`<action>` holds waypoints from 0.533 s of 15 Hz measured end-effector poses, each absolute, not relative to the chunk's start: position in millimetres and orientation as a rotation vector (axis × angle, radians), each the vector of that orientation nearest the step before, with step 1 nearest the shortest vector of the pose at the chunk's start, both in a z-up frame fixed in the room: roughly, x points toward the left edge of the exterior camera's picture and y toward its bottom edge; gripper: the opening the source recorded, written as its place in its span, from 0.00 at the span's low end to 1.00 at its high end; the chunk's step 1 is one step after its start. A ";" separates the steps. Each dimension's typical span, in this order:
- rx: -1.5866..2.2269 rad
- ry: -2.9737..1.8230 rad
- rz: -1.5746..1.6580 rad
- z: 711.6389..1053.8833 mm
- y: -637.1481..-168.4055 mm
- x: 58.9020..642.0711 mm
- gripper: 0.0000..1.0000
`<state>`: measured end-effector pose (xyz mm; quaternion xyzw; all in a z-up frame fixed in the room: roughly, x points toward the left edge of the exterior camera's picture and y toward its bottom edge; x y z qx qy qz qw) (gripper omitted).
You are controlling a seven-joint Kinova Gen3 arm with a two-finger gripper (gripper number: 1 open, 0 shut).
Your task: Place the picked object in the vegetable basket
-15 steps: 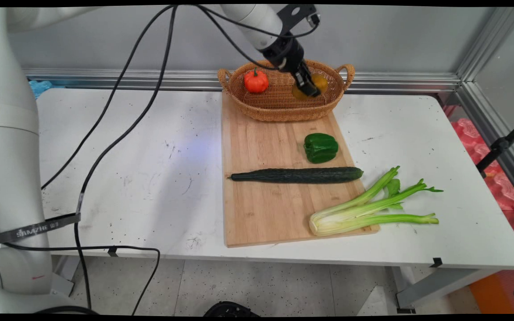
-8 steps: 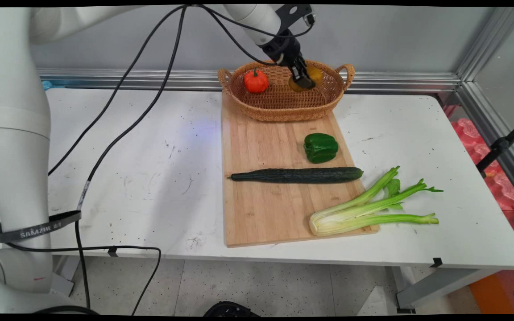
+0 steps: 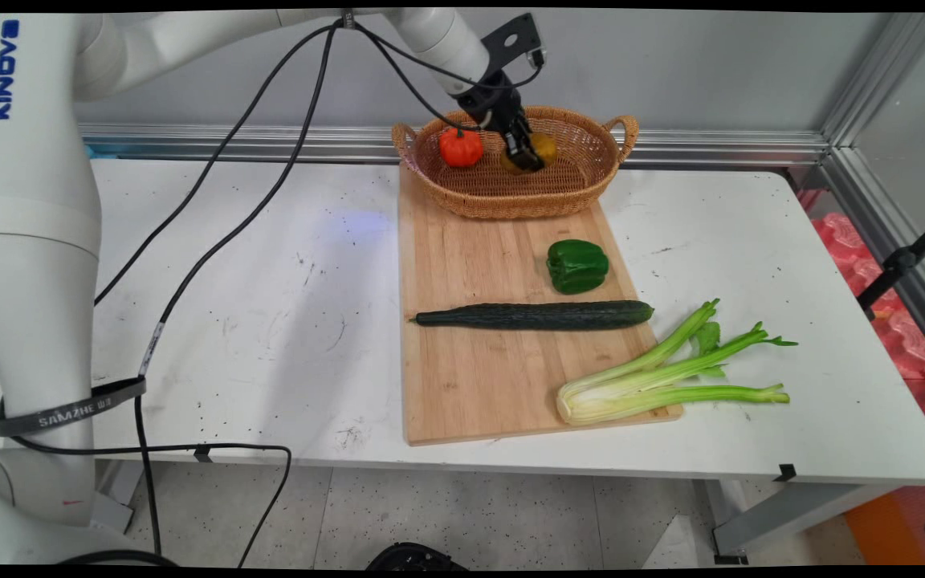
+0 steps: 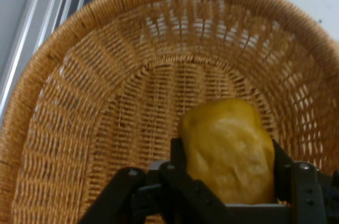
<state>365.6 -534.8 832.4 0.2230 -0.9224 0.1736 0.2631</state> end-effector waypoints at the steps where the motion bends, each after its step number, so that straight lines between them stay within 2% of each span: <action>1: 0.603 -2.502 0.469 829.8 -535.2 368.6 0.00; 8: 0.595 -2.545 0.471 819.8 -536.2 384.2 0.00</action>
